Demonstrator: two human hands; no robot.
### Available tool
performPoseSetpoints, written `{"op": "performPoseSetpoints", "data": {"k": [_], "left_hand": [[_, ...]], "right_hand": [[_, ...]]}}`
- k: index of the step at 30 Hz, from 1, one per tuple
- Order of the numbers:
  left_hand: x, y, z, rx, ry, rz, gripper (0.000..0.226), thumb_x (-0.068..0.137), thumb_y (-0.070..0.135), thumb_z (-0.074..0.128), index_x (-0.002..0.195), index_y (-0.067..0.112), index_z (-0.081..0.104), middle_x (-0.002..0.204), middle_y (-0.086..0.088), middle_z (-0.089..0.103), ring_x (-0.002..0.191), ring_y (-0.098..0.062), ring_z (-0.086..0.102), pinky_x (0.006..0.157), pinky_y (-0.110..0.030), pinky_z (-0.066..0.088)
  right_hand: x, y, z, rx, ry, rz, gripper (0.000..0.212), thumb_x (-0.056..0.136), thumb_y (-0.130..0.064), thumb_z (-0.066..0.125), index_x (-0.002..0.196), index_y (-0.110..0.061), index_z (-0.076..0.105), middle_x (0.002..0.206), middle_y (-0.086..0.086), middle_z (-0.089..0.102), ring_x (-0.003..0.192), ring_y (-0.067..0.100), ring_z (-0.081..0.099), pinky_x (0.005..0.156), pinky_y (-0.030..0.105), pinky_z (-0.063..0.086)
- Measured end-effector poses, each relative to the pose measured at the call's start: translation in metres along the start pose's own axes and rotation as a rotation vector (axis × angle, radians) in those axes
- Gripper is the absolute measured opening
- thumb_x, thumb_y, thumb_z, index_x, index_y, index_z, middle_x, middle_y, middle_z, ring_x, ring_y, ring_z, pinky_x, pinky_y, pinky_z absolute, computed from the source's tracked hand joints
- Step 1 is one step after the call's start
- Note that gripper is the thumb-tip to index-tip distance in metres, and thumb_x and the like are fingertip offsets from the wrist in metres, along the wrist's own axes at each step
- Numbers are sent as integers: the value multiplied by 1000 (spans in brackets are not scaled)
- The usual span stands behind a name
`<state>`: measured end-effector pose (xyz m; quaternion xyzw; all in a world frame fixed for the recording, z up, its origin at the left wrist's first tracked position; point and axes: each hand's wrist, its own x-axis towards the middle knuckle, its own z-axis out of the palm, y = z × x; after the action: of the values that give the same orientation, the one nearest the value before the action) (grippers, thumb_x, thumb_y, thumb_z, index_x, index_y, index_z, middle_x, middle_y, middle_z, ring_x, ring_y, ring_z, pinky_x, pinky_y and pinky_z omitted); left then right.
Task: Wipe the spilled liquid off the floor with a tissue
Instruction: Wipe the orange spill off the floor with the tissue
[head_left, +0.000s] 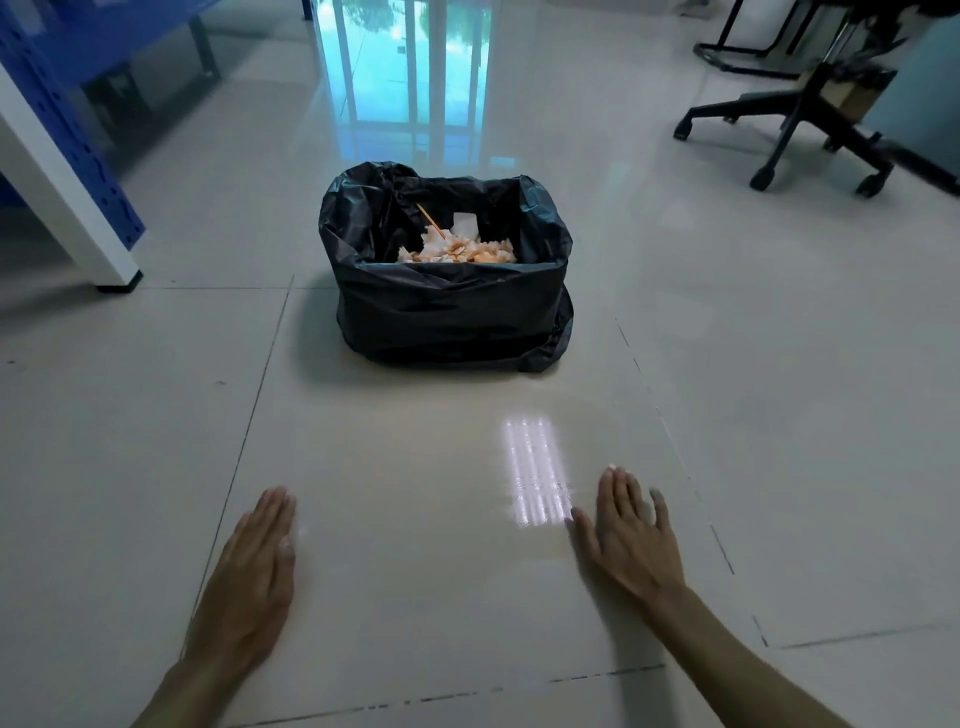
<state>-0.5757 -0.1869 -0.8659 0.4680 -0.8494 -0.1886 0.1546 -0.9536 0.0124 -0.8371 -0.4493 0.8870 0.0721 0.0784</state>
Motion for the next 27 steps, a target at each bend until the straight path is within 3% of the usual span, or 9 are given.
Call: {"op": "performPoseSetpoints", "data": {"k": [2,4,9,12,18,20,24,26,27], "left_hand": [[-3,6,3,-9,2,-39,66,98,44,6,151,10,24,161,3,20,146,7,3,119,-16,-3],[-9,11,8,-18,7,-82,69,96,49,3,152,13,19,161,7,16,148,4,4,119,-16,-4],[-15,15,12,-23,22,-83,66,97,49,4,152,17,22,161,9,17,148,3,7,118,-15,-2],[-14,9,12,-16,31,-57,62,99,43,7,151,15,27,160,6,22,147,7,6,119,-15,0],[-14,5,9,-33,34,-12,59,99,38,9,150,16,30,159,5,25,147,2,12,121,-22,7],[-13,8,7,-35,40,-19,59,99,36,10,150,16,30,159,5,26,148,2,12,121,-23,7],[-15,11,6,-34,36,-27,59,99,36,9,150,17,30,160,6,25,147,5,10,121,-21,5],[-16,10,7,-23,30,-29,59,99,37,9,151,18,29,160,7,24,147,5,10,121,-21,4],[-16,10,8,-16,28,-29,59,99,37,8,151,18,28,160,7,23,147,4,10,121,-21,4]], "right_hand": [[-8,-20,8,88,104,-3,90,95,-62,1,146,4,34,149,24,41,140,37,36,113,49,20],[-15,-51,9,180,159,-64,84,99,-58,10,142,6,41,142,28,48,134,41,42,111,45,21],[-28,-161,13,236,124,-414,82,99,-58,27,145,9,33,150,29,35,141,40,31,114,43,11],[-43,-227,17,217,83,-670,78,99,-57,27,143,7,39,148,26,40,141,37,32,114,44,15],[-39,-218,10,129,135,-880,62,102,-49,24,150,-12,34,155,6,37,145,20,27,116,53,12],[-22,-193,4,126,167,-844,61,103,-50,20,149,-14,37,153,3,41,143,16,32,116,54,14],[5,-124,-4,151,144,-582,60,101,-49,25,141,-13,51,145,3,52,134,14,47,110,52,20],[10,-75,-8,145,64,-412,70,101,-55,11,145,-14,46,149,1,45,136,13,44,110,51,17],[13,-45,-8,142,57,-320,78,97,-60,-1,151,-16,33,156,-2,32,141,10,33,112,50,10]]}}
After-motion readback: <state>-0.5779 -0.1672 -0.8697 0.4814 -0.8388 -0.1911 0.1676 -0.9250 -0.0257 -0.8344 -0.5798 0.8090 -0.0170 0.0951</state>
